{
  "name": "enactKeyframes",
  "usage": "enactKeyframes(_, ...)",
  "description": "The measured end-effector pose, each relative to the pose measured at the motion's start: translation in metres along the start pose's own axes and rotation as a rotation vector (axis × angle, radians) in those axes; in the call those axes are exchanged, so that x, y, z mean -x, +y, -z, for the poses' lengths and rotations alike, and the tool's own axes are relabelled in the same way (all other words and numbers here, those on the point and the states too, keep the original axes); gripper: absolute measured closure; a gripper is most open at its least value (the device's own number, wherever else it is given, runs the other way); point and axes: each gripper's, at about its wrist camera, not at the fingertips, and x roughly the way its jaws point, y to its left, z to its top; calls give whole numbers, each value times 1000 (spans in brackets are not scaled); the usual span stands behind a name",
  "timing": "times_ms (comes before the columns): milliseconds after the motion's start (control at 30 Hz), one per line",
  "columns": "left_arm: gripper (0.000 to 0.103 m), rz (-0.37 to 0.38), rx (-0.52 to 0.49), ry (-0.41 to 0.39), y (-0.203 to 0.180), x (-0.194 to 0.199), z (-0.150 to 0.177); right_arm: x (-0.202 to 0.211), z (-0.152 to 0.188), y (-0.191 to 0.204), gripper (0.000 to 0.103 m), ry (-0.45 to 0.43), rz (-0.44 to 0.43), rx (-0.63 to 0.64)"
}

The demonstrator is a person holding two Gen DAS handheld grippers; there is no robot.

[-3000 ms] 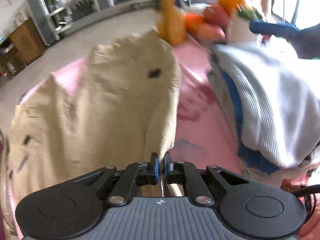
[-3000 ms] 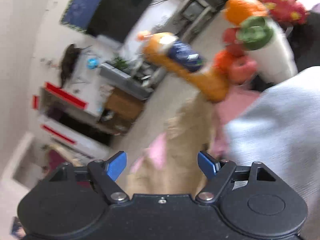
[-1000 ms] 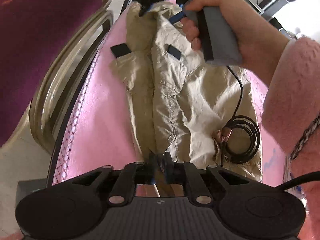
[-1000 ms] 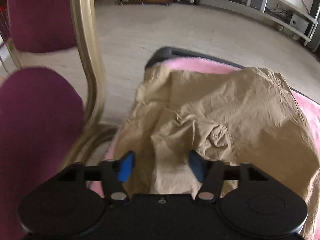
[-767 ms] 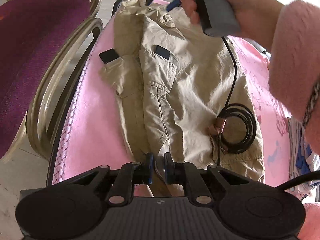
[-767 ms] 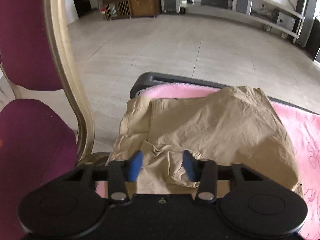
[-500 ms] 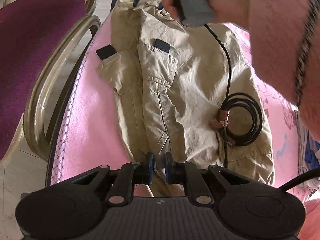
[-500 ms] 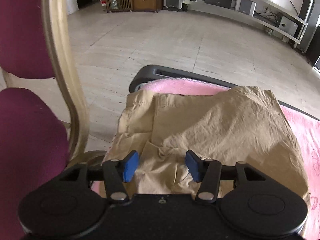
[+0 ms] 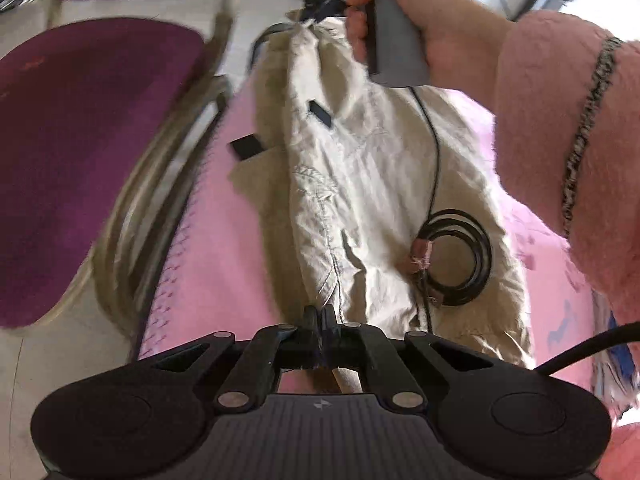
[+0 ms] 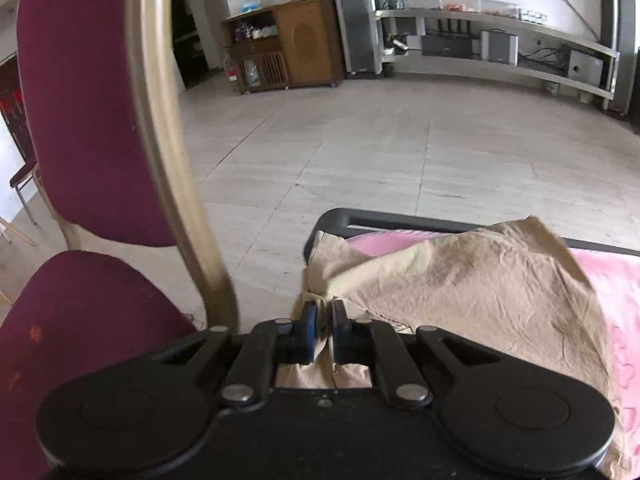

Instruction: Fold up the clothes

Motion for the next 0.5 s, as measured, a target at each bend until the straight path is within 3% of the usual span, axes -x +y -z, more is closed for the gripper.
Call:
enactKeyframes(133,101,-32,52,78,7,-11,1,-27,8,11,93,80,3,4)
enactKeyframes(200,95,-57,56,119,7,-19,3,-45,13,11,86,160,21,2)
enactKeyframes(267,86,-75,64,122,8,-19,3,-46,15,7,73,182,-2,-16)
enactKeyframes(367,82,-82,60,81,8,-8,1,-22,11,-3,68,163,-29,-22)
enactKeyframes(500,81,-85,-19,-69,-2,20,2,53,0,-28,58,97,-6,15)
